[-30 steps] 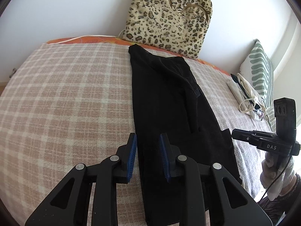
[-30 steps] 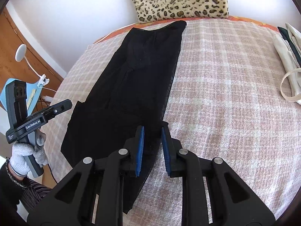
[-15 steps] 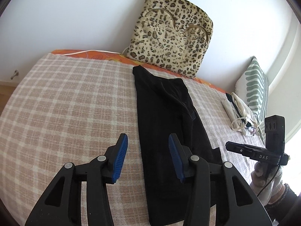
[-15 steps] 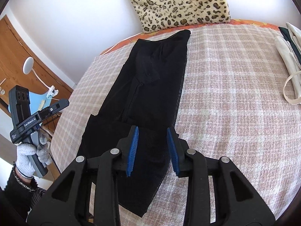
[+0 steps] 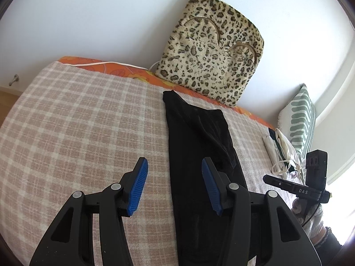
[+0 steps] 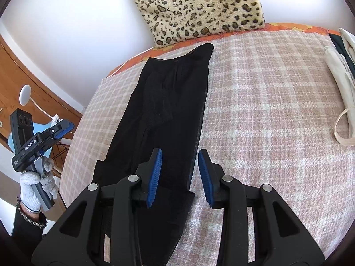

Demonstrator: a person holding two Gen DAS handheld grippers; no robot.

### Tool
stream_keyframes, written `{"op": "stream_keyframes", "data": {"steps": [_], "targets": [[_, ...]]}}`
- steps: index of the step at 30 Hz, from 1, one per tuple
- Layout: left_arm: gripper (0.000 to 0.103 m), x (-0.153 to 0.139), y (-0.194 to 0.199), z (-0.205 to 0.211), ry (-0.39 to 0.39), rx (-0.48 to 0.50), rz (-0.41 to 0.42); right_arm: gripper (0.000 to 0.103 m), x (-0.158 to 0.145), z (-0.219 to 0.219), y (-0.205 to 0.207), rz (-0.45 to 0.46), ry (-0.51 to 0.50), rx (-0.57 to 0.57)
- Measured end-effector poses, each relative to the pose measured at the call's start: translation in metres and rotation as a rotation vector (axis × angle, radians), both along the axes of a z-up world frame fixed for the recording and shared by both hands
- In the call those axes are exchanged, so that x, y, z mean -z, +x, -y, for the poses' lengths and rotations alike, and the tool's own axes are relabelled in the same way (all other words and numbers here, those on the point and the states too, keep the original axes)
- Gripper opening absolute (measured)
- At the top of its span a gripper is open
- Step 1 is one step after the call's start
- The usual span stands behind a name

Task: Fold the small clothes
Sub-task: 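Close both tools on the folded end of the black strip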

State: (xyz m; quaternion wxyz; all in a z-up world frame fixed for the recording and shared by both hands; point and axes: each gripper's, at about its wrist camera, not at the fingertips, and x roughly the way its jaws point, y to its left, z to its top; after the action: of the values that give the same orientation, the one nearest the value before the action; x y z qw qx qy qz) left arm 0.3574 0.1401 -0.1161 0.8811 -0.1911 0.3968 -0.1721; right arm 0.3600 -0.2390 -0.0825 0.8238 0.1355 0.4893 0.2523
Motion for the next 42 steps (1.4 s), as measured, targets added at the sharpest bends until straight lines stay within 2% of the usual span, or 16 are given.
{"op": "stream_keyframes", "data": {"steps": [3,5,7,14,22,26,28,29,30,31,33,34,36,39,41,42], "targets": [[0.049,0.0,0.023,0.001,0.004,0.01,-0.018,0.04,-0.002,0.004,0.029,-0.002,0.007,0.012],[0.053,0.001,0.04,0.005,0.016,0.031,-0.027,0.04,-0.001,0.006,0.052,-0.018,0.043,0.014],[0.058,0.003,0.06,0.009,0.005,0.047,-0.039,0.04,0.006,0.007,0.078,-0.04,0.074,0.031],[0.058,0.031,0.133,0.022,-0.051,0.063,-0.108,0.04,0.042,0.0,0.155,-0.097,0.139,0.065],[0.059,0.071,0.19,0.034,-0.108,0.056,-0.19,0.04,0.067,-0.015,0.199,-0.138,0.14,0.046],[0.059,0.073,0.2,0.039,-0.123,0.069,-0.17,0.039,0.074,-0.02,0.209,-0.15,0.182,0.02],[0.054,0.073,0.206,0.041,-0.124,0.062,-0.162,0.028,0.072,-0.023,0.213,-0.131,0.174,0.009],[0.05,0.073,0.208,0.042,-0.128,0.063,-0.154,0.013,0.072,-0.025,0.215,-0.129,0.173,-0.001],[0.025,0.072,0.21,0.045,-0.125,0.072,-0.139,0.009,0.072,-0.027,0.216,-0.126,0.165,-0.006],[0.007,0.071,0.21,0.048,-0.101,0.078,-0.122,0.008,0.07,-0.028,0.217,-0.112,0.148,-0.003],[0.006,0.069,0.209,0.055,-0.023,0.069,-0.08,0.005,0.067,-0.031,0.219,-0.078,0.103,-0.01],[0.006,0.071,0.211,0.056,-0.011,0.059,-0.073,0.005,0.066,-0.031,0.221,-0.068,0.063,0.001],[0.006,0.077,0.212,0.053,-0.03,0.05,-0.082,0.005,0.069,-0.026,0.224,-0.072,0.058,0.016],[0.006,0.076,0.212,0.047,-0.016,0.007,-0.065,0.006,0.067,-0.027,0.224,-0.052,0.022,-0.001],[0.009,0.073,0.213,0.045,-0.028,0.017,-0.064,0.008,0.066,-0.023,0.225,-0.061,0.058,-0.007],[0.019,0.072,0.214,0.043,-0.02,0.003,-0.074,0.018,0.068,-0.022,0.227,-0.083,0.084,-0.019]]}}
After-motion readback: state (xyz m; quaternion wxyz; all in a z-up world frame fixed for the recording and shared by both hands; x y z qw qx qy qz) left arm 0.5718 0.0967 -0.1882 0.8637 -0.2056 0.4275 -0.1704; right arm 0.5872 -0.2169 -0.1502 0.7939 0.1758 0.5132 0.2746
